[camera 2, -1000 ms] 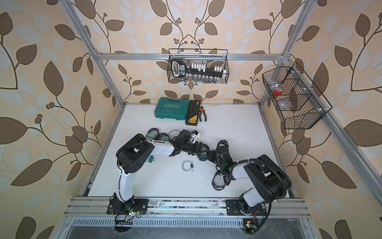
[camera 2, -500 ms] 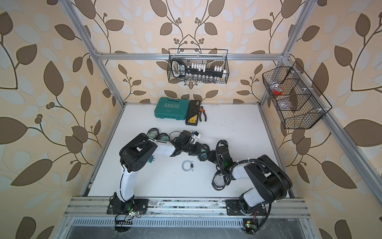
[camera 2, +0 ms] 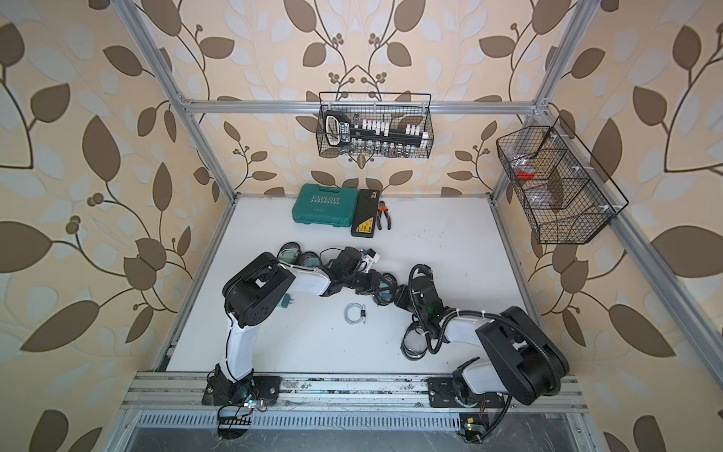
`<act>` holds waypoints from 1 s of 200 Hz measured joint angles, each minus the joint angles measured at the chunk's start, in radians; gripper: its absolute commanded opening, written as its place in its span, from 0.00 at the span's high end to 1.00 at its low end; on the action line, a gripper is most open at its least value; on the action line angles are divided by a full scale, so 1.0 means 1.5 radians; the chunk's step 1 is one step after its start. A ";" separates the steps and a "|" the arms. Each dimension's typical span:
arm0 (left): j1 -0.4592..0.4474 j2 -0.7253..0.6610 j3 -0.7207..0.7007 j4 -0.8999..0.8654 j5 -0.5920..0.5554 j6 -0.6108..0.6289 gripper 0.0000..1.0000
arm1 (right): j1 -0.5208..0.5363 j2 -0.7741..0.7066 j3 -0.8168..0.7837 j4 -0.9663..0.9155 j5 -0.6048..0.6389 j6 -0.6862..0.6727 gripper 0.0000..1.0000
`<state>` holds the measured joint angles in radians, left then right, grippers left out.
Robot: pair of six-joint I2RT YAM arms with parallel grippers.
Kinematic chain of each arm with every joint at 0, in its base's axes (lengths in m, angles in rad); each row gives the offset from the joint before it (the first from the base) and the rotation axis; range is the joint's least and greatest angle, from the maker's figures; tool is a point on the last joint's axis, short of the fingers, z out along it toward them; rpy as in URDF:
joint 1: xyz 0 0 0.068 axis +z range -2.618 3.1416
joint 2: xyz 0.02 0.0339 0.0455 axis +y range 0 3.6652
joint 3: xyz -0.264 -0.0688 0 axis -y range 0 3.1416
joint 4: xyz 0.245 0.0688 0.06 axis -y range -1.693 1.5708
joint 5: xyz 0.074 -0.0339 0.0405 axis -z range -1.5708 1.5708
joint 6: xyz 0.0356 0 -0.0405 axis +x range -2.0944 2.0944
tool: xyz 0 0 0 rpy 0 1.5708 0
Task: Pack away charging kits
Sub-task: Pick up the storage bag at the center of the board.
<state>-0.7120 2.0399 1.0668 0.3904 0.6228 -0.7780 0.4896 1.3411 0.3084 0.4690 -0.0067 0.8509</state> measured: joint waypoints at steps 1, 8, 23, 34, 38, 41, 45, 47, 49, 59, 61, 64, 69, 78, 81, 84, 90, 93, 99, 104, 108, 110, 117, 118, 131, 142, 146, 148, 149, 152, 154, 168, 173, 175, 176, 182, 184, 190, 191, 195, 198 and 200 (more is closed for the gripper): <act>0.000 -0.003 -0.001 -0.002 -0.001 0.001 1.00 | 0.001 -0.006 0.000 -0.002 0.000 0.002 0.56; 0.000 -0.024 -0.011 -0.014 -0.007 0.008 1.00 | 0.010 -0.036 0.004 -0.017 0.002 -0.002 0.53; 0.009 -0.088 -0.036 -0.029 -0.028 0.021 1.00 | 0.042 -0.103 0.023 -0.054 0.021 -0.015 0.47; 0.015 -0.144 -0.053 -0.032 -0.039 0.031 1.00 | 0.080 -0.154 0.041 -0.075 0.046 -0.027 0.44; 0.018 -0.167 -0.058 -0.031 -0.041 0.034 1.00 | 0.094 -0.169 0.047 -0.079 0.056 -0.033 0.44; 0.021 -0.183 -0.061 -0.031 -0.044 0.036 1.00 | 0.108 -0.185 0.052 -0.081 0.066 -0.036 0.44; 0.024 -0.205 -0.065 -0.029 -0.049 0.039 1.00 | 0.126 -0.199 0.057 -0.083 0.079 -0.043 0.44; 0.025 -0.213 -0.066 -0.029 -0.050 0.040 1.00 | 0.135 -0.209 0.059 -0.085 0.085 -0.046 0.44; 0.027 -0.227 -0.069 -0.027 -0.051 0.043 1.00 | 0.147 -0.217 0.061 -0.085 0.093 -0.049 0.44; 0.033 -0.287 -0.082 -0.011 -0.059 0.053 1.00 | 0.196 -0.248 0.070 -0.085 0.128 -0.069 0.46; 0.035 -0.301 -0.084 -0.009 -0.060 0.055 1.00 | 0.205 -0.254 0.071 -0.085 0.135 -0.073 0.46; 0.036 -0.319 -0.090 -0.005 -0.063 0.060 1.00 | 0.226 -0.261 0.074 -0.085 0.150 -0.081 0.46; 0.039 -0.351 -0.099 0.003 -0.070 0.066 1.00 | 0.252 -0.270 0.077 -0.083 0.171 -0.094 0.47; 0.041 -0.414 -0.119 0.016 -0.085 0.079 1.00 | 0.300 -0.278 0.080 -0.076 0.211 -0.117 0.47; 0.042 -0.434 -0.125 0.019 -0.090 0.082 1.00 | 0.314 -0.279 0.080 -0.073 0.224 -0.123 0.48; 0.042 -0.458 -0.134 0.022 -0.094 0.087 1.00 | 0.333 -0.279 0.080 -0.069 0.239 -0.136 0.48; 0.042 -0.498 -0.147 0.028 -0.099 0.096 1.00 | 0.360 -0.278 0.080 -0.063 0.262 -0.154 0.49; 0.042 -0.516 -0.153 0.033 -0.104 0.100 1.00 | 0.376 -0.276 0.080 -0.060 0.277 -0.165 0.50; 0.042 -0.555 -0.166 0.040 -0.108 0.110 1.00 | 0.403 -0.272 0.080 -0.049 0.300 -0.184 0.51; 0.042 -0.585 -0.175 0.048 -0.109 0.117 1.00 | 0.426 -0.266 0.080 -0.037 0.319 -0.205 0.53; 0.042 -0.607 -0.182 0.054 -0.109 0.121 1.00 | 0.442 -0.261 0.080 -0.026 0.333 -0.221 0.54; 0.042 -0.618 -0.186 0.058 -0.109 0.124 1.00 | 0.452 -0.258 0.080 -0.019 0.339 -0.232 0.54; 0.042 -0.650 -0.199 0.072 -0.108 0.135 1.00 | 0.479 -0.248 0.080 0.003 0.359 -0.260 0.55; 0.042 -0.653 -0.200 0.074 -0.108 0.135 1.00 | 0.483 -0.246 0.080 0.007 0.362 -0.263 0.56; 0.037 -0.701 -0.223 0.096 -0.105 0.154 1.00 | 0.527 -0.224 0.081 0.051 0.391 -0.320 0.57; 0.027 -0.731 -0.244 0.114 -0.099 0.170 1.00 | 0.559 -0.201 0.085 0.088 0.412 -0.367 0.57; 0.023 -0.740 -0.252 0.120 -0.097 0.176 1.00 | 0.570 -0.193 0.087 0.099 0.418 -0.384 0.58; 0.021 -0.745 -0.256 0.122 -0.095 0.180 1.00 | 0.575 -0.189 0.089 0.105 0.420 -0.393 0.58; 0.020 -0.747 -0.257 0.123 -0.095 0.182 1.00 | 0.576 -0.187 0.090 0.107 0.421 -0.396 0.58; 0.016 -0.754 -0.263 0.125 -0.092 0.188 1.00 | 0.584 -0.181 0.093 0.115 0.425 -0.408 0.58; 0.014 -0.757 -0.265 0.126 -0.092 0.189 1.00 | 0.587 -0.178 0.095 0.121 0.427 -0.415 0.58; -0.003 -0.779 -0.282 0.126 -0.087 0.215 1.00 | 0.601 -0.157 0.115 0.145 0.441 -0.454 0.58; -0.010 -0.785 -0.287 0.126 -0.086 0.224 1.00 | 0.602 -0.152 0.123 0.152 0.445 -0.464 0.59; -0.012 -0.788 -0.288 0.126 -0.086 0.228 1.00 | 0.603 -0.150 0.127 0.156 0.446 -0.468 0.59; -0.013 -0.789 -0.288 0.126 -0.085 0.230 1.00 | 0.603 -0.149 0.128 0.156 0.447 -0.470 0.59; -0.019 -0.794 -0.290 0.125 -0.085 0.239 1.00 | 0.603 -0.145 0.139 0.165 0.450 -0.480 0.60; -0.020 -0.795 -0.291 0.124 -0.085 0.241 1.00 | 0.603 -0.143 0.142 0.168 0.452 -0.483 0.61; -0.025 -0.798 -0.291 0.123 -0.085 0.250 1.00 | 0.603 -0.141 0.150 0.175 0.455 -0.491 0.61; -0.026 -0.799 -0.291 0.123 -0.085 0.251 1.00 | 0.603 -0.141 0.152 0.177 0.455 -0.492 0.61; -0.028 -0.801 -0.291 0.123 -0.086 0.256 1.00 | 0.603 -0.140 0.157 0.182 0.458 -0.495 0.61; -0.030 -0.802 -0.291 0.123 -0.086 0.259 1.00 | 0.604 -0.139 0.160 0.185 0.459 -0.498 0.61; -0.031 -0.803 -0.291 0.123 -0.086 0.261 1.00 | 0.604 -0.139 0.163 0.188 0.461 -0.498 0.61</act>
<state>-0.7589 0.8360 0.6304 0.5751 0.4934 -0.3862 1.3952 1.1332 0.5526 0.7506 0.6849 0.1032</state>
